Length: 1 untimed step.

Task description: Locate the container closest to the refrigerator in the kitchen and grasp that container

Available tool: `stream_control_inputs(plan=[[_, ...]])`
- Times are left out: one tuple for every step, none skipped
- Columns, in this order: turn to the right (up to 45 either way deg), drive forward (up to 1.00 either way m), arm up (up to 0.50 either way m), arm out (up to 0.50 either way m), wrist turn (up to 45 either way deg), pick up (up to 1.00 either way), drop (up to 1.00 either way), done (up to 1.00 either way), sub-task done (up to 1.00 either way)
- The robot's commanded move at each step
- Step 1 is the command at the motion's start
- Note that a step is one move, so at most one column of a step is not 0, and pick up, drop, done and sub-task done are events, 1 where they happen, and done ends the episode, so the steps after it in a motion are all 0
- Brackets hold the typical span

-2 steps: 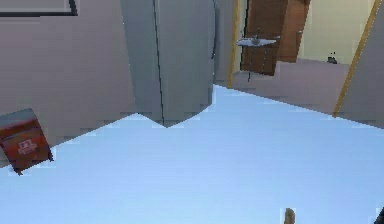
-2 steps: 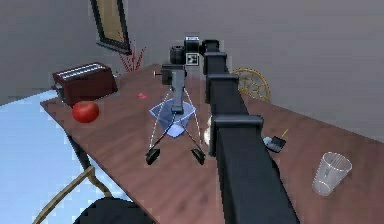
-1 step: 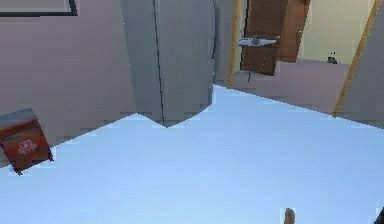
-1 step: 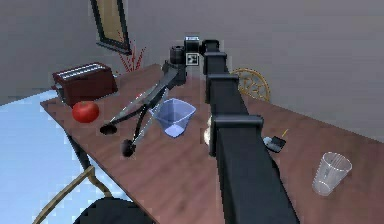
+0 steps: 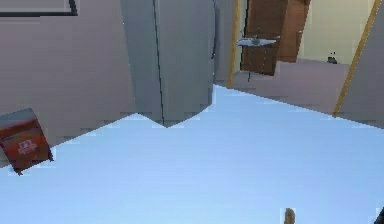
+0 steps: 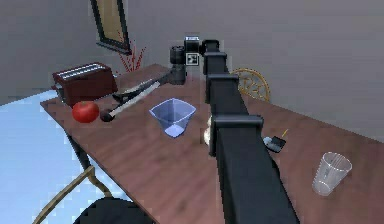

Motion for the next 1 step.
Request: stream_control_inputs(plan=[[0.0,0.0,0.0,0.0,45.0,0.0,0.0,0.0,0.0]])
